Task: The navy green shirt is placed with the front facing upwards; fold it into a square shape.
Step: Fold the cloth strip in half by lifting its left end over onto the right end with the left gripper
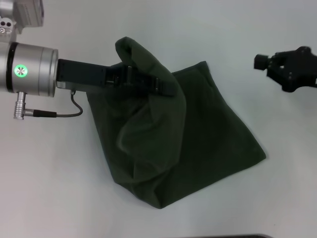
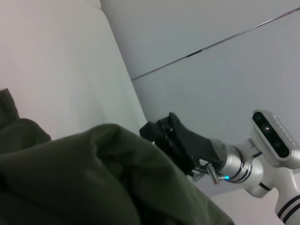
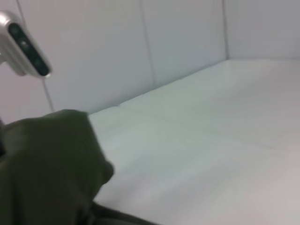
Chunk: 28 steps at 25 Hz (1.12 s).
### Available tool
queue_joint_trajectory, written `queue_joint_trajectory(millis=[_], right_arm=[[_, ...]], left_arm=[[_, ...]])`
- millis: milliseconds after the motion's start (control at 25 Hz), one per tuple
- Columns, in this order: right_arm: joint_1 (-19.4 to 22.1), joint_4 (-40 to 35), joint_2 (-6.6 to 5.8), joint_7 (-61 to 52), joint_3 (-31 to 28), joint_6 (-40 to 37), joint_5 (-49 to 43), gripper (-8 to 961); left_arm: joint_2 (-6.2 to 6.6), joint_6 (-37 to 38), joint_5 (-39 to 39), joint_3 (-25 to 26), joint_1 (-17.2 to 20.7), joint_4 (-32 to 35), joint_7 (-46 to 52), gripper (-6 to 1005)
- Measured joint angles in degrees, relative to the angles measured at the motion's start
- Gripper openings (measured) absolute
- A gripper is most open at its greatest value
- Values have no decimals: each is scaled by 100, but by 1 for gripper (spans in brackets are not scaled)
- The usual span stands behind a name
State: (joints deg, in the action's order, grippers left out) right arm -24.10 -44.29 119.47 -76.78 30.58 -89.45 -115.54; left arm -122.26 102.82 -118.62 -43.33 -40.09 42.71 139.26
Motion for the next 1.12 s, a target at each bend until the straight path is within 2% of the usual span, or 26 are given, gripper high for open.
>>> queue_joint_trajectory(millis=[280, 360, 440, 600, 640, 720, 1040, 1120], right_arm=[[45, 27, 4, 543, -362, 186, 6, 2], [42, 27, 5, 557, -386, 183, 7, 177], [28, 29, 6, 559, -388, 185, 7, 194], [13, 49, 6, 560, -390, 211, 7, 227], [13, 52, 6, 560, -394, 221, 7, 227], [12, 64, 6, 560, -400, 239, 10, 227], [-24, 118, 6, 560, -390, 285, 16, 227], [-24, 122, 6, 560, -396, 293, 20, 227]], left_arm=[[-69, -173, -4, -75, -1, 0, -38, 114], [-94, -218, -2, -133, -30, 0, -43, 114], [-140, -232, 16, -160, -87, -30, -46, 114], [-150, -272, 62, -148, -195, -299, -63, 114], [-143, -271, 101, -112, -277, -545, -154, 114], [-141, -270, 114, -99, -305, -611, -205, 115], [-87, -519, 133, -58, -306, -655, -164, 115], [-87, -538, 138, -46, -307, -648, -145, 185]])
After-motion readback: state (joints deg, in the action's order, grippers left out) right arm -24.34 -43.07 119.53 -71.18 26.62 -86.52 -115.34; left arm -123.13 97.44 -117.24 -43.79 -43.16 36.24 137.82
